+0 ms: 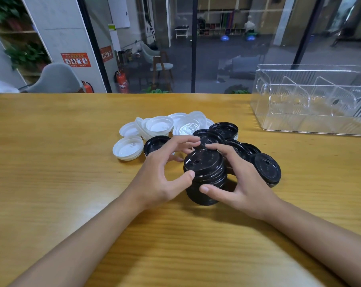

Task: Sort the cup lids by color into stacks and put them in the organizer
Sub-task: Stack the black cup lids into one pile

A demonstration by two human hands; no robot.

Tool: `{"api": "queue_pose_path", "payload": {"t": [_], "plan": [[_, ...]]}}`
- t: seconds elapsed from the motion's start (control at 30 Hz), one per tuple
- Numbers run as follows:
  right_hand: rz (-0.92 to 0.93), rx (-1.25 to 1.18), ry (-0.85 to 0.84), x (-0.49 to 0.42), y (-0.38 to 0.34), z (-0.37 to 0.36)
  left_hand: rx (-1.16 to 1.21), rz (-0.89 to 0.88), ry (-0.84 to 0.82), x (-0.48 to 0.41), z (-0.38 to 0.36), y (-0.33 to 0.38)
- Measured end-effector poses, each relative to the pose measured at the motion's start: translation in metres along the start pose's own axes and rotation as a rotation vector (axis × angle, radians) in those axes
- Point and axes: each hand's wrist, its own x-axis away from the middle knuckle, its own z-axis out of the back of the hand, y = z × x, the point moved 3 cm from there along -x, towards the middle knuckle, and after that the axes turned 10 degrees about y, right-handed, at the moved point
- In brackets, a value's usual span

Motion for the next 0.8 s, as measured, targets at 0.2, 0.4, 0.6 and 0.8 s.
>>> {"api": "queue_pose_path", "payload": {"t": [0.2,0.4,0.6,0.8], "plan": [[0.0,0.004,0.0,0.0007,0.0019,0.0002,-0.046,0.05,0.069,-0.0001,-0.0032,-0.0006],[-0.024,-0.01,-0.012,0.0005,0.0025,0.0,0.017,0.043,0.037,0.0001,0.001,0.0026],[-0.015,-0.008,-0.009,0.0004,0.0018,0.0,0.102,0.016,0.045,0.0016,-0.0024,0.0022],[0.002,0.003,-0.017,0.0006,0.0029,0.0009,0.143,0.048,0.024,0.0019,-0.0037,0.0032]]}}
